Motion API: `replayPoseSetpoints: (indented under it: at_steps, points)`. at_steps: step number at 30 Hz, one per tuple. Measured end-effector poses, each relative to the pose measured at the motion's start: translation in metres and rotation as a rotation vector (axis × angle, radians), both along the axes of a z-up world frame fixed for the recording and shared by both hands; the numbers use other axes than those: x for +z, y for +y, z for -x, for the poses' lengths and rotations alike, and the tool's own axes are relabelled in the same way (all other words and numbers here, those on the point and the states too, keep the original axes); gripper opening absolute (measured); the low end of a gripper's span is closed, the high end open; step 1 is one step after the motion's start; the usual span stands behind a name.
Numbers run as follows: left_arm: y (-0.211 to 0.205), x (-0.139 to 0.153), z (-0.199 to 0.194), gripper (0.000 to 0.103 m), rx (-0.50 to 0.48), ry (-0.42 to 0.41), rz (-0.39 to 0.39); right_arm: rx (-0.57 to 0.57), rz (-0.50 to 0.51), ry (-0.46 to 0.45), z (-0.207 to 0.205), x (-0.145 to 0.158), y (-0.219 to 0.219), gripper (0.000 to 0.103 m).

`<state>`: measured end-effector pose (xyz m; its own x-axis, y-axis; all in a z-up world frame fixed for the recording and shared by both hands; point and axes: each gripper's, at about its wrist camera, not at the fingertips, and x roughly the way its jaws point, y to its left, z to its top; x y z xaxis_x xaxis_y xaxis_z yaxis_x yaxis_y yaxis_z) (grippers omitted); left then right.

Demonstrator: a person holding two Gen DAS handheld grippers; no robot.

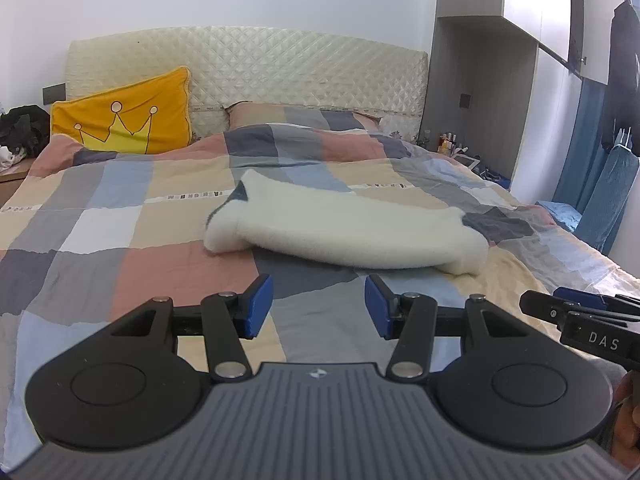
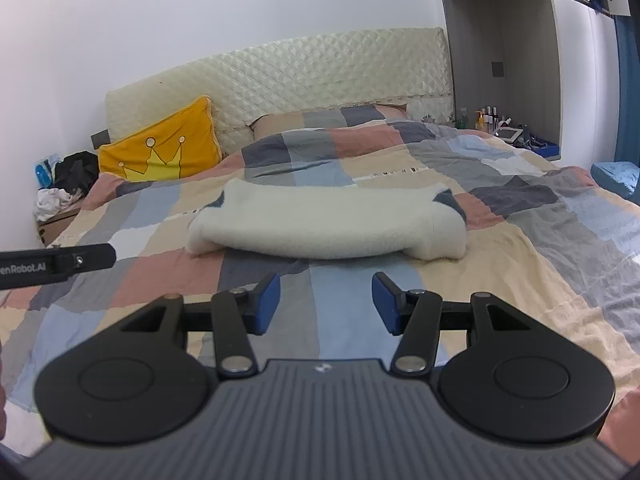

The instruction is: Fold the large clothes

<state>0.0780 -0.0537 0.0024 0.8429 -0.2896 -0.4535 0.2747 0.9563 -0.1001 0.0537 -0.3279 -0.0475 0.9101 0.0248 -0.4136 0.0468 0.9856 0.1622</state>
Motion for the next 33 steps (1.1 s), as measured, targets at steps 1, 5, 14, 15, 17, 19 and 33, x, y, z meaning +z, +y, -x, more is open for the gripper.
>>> replayPoseSetpoints:
  at_steps: [1, 5, 14, 15, 17, 19, 33]
  points:
    - [-0.001, 0.001, 0.001, 0.058, -0.001, -0.001, 0.000, -0.002, 0.001, 0.000, 0.000, 0.000, 0.000, 0.055]
    - [-0.001, 0.001, 0.002, 0.060, -0.007, -0.008, 0.000, -0.013, 0.008, 0.003, 0.001, -0.001, 0.001, 0.055]
    - [0.001, 0.002, 0.006, 0.062, -0.015, -0.013, 0.008, -0.018, 0.008, 0.012, 0.001, -0.002, 0.000, 0.055]
    - [0.002, 0.003, 0.006, 0.063, -0.017, -0.010, 0.012, -0.015, 0.004, 0.015, 0.001, -0.003, 0.000, 0.057]
    - [0.004, 0.004, 0.006, 0.072, -0.019, -0.008, 0.022, -0.021, 0.004, 0.018, 0.000, -0.003, 0.000, 0.072]
    - [0.006, 0.005, 0.007, 0.079, -0.016, -0.012, 0.026, -0.025, 0.003, 0.008, 0.001, -0.002, 0.000, 0.087]
    - [0.005, 0.005, 0.012, 0.102, -0.024, -0.022, 0.003, -0.047, 0.023, 0.011, 0.002, -0.003, 0.000, 0.095]
